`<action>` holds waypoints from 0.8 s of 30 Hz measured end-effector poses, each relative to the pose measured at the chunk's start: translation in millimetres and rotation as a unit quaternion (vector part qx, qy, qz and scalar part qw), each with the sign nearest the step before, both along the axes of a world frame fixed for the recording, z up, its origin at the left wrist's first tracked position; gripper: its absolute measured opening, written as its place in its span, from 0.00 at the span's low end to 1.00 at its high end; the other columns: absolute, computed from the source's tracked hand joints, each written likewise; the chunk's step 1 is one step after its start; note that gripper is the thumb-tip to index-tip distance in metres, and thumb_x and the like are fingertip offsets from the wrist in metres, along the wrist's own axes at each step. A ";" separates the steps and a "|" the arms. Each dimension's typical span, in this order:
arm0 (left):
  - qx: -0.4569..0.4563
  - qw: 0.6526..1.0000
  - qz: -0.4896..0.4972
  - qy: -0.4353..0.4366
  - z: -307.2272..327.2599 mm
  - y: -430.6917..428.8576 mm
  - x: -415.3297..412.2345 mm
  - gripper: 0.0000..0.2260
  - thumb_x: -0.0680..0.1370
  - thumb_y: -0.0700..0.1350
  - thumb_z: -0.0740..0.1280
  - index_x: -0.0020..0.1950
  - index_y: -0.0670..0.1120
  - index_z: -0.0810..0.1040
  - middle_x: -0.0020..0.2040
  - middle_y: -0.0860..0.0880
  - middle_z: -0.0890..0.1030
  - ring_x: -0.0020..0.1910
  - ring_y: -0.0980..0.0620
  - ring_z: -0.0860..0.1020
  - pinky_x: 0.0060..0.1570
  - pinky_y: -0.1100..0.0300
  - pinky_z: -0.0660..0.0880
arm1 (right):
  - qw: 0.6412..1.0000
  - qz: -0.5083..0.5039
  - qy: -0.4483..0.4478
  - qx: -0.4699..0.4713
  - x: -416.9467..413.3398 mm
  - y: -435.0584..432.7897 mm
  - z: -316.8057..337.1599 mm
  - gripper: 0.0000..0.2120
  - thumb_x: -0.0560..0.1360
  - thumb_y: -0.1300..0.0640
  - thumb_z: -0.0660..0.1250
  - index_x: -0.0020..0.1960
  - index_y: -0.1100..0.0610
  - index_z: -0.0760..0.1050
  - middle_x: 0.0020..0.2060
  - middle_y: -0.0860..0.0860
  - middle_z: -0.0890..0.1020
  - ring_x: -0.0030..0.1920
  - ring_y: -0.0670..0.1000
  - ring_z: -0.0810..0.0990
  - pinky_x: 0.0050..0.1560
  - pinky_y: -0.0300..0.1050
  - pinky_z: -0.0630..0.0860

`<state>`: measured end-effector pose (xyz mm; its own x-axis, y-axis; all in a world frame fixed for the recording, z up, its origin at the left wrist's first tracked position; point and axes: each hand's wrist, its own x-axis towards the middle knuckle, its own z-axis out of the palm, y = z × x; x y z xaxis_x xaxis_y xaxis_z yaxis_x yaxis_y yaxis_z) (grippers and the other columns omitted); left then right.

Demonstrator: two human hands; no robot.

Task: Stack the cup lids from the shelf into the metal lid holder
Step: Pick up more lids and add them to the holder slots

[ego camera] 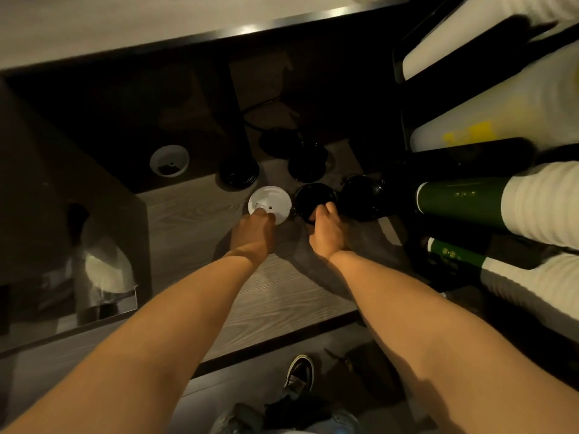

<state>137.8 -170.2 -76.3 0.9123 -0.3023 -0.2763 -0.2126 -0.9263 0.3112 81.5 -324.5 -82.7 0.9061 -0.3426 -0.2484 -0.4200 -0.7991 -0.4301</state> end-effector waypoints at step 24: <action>-0.052 0.996 -0.055 -0.045 37.7 4.1 1.9 0.14 0.80 0.50 0.67 0.58 0.41 0.79 0.61 0.41 0.78 0.58 0.39 0.77 0.56 0.46 0.76 | 0.998 -0.024 0.034 0.036 20.1 -17.1 42.2 0.19 0.74 0.37 0.69 0.39 0.52 0.73 0.39 0.51 0.78 0.43 0.57 0.80 0.39 0.46 0.75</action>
<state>139.6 -166.1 -38.6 0.8914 -0.4251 -0.1570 -0.3433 -0.8596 0.3785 101.7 -341.6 -40.5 0.8692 -0.3637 -0.3351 -0.4872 -0.7459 -0.4542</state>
